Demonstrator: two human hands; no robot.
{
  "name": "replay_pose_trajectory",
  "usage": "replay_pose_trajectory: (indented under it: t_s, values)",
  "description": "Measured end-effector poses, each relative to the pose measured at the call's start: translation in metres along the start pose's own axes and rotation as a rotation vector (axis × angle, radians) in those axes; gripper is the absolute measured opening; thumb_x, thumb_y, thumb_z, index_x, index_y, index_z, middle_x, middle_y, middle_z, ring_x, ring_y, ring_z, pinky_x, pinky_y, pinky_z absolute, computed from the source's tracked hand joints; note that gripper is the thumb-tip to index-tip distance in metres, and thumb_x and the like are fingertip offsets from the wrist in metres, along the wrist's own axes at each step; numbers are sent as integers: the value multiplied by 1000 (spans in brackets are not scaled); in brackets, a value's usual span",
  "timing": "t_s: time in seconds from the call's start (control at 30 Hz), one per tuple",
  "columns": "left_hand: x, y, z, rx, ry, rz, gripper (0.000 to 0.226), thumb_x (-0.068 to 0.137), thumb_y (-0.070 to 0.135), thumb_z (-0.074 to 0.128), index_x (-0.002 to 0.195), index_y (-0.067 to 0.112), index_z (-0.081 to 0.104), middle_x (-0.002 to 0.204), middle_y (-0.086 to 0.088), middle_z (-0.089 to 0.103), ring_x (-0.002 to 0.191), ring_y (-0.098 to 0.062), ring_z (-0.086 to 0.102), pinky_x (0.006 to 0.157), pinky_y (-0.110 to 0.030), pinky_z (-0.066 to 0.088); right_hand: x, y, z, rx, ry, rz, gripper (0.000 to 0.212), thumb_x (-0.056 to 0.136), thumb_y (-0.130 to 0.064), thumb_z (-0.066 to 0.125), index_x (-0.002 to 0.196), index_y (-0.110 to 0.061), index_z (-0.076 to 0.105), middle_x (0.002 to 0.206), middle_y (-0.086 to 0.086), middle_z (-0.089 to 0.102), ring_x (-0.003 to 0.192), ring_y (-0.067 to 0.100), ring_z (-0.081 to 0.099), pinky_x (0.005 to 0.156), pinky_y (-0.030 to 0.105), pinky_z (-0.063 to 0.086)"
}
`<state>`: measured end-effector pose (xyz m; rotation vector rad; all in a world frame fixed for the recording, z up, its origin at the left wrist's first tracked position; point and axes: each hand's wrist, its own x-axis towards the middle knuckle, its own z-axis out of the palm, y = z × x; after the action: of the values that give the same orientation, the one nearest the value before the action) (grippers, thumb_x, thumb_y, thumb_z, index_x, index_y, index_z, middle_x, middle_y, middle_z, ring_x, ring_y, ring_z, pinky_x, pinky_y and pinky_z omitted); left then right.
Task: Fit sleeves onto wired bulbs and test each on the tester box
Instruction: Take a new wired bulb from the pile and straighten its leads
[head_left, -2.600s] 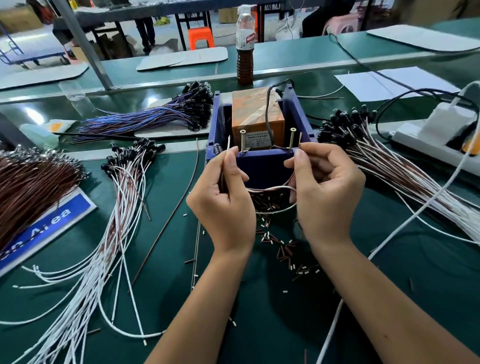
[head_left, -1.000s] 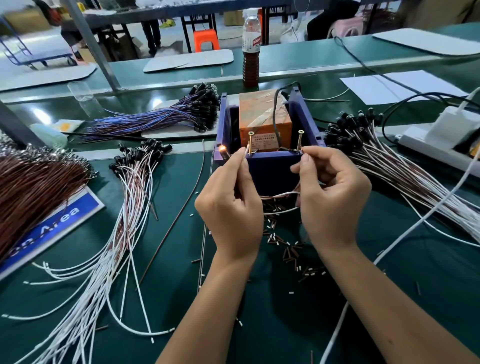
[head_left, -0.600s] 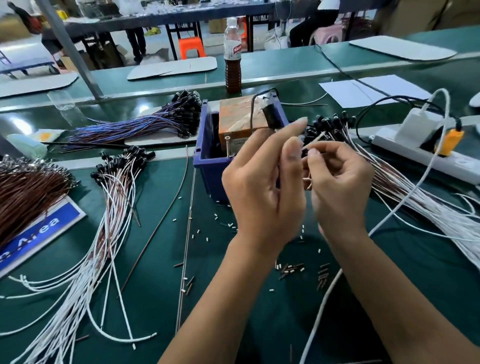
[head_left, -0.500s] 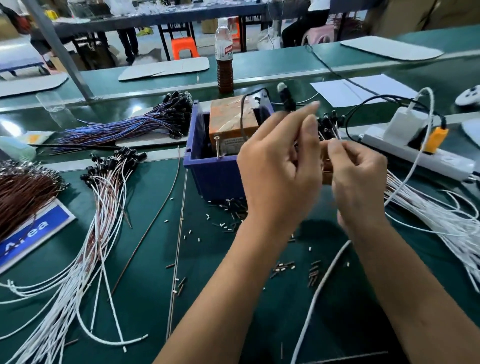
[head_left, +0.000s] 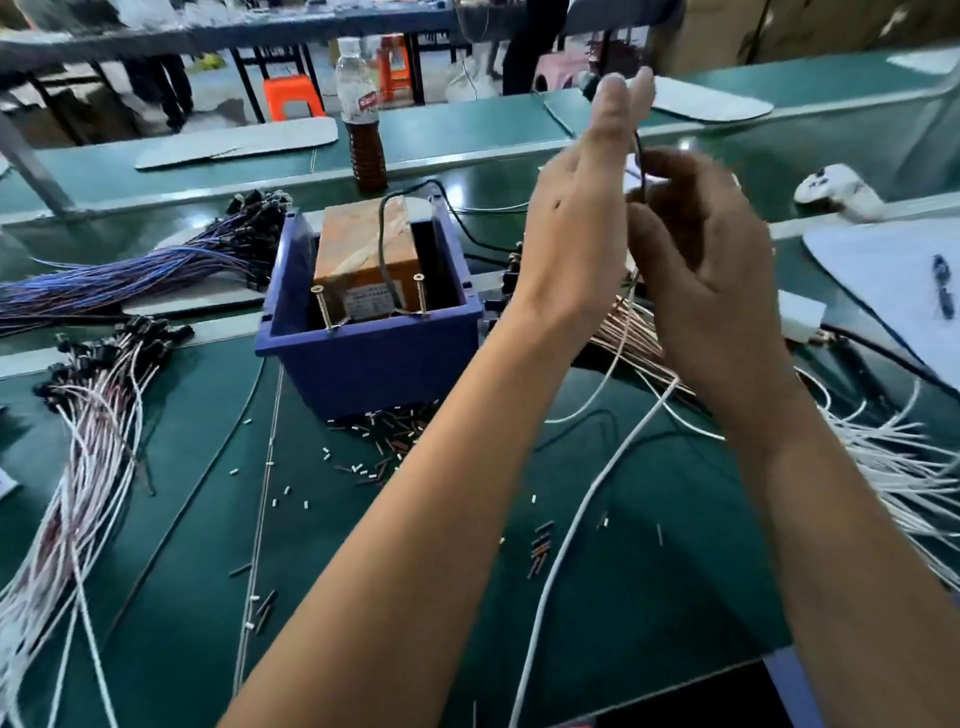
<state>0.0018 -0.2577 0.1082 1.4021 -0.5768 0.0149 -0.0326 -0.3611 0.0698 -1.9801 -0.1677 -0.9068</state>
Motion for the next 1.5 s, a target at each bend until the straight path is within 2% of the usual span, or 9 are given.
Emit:
replay_pose_trajectory:
  t_s: [0.17,0.27,0.4,0.53,0.7,0.87,1.03,1.3,1.5]
  values:
    - [15,14,4,-175,106,45,56,114,36,16,154,8,44,158,-6,49,145,-16,45,124,-46,23,20,-12,-18,15,-5,84,15,105,-18,58,112,-19,71,64,-12,63,54,7,59,54,34,54]
    - [26,19,0,-274,224,46,55,114,35,19,156,9,41,157,-8,49,143,-19,47,116,-46,35,32,-30,-39,-228,-12,-21,22,105,-32,56,112,-23,75,63,-24,57,56,-5,54,59,13,39]
    - [27,17,1,-166,196,86,53,113,34,23,158,9,38,157,-8,48,142,-19,48,106,-39,45,44,-47,-71,-478,-35,-132,32,102,-42,54,106,-21,78,75,-3,67,64,8,58,68,28,49]
    - [16,-11,16,147,-12,115,53,110,34,33,156,8,42,158,-7,49,142,-22,49,116,-47,42,41,-33,-111,-734,-235,104,24,98,-42,59,90,-28,77,61,3,66,63,33,62,70,55,58]
    - [-1,-70,27,580,-244,0,55,111,41,38,163,29,27,154,-5,53,157,-25,21,124,-43,23,37,-15,-125,-776,-373,417,31,98,-37,66,76,-59,69,58,-3,67,72,32,65,77,47,59]
    - [-1,-102,23,789,-108,-125,55,111,41,25,165,27,22,152,-5,55,157,-28,13,122,-49,18,33,11,-93,-764,-551,449,26,100,-36,64,78,-36,77,60,-9,62,67,14,61,62,28,42]
    - [14,-120,18,1078,-75,-192,58,109,50,27,162,27,30,170,-7,24,159,-26,-6,124,-49,7,13,32,-74,-792,-783,607,41,109,-29,52,77,-22,75,52,-3,64,54,18,58,58,30,44]
    - [11,-145,19,1382,-16,-132,65,101,60,49,159,36,30,174,-6,-7,158,-34,-12,120,-57,15,10,37,-112,-863,-663,607,31,102,-32,65,74,-28,77,56,-3,68,56,18,61,56,31,44]
    - [11,-142,9,1454,70,-151,75,96,68,51,160,39,27,172,-12,-14,158,-36,-7,120,-54,19,6,49,-120,-802,-818,762,16,87,-13,83,90,-25,73,70,5,74,54,22,67,56,34,56]
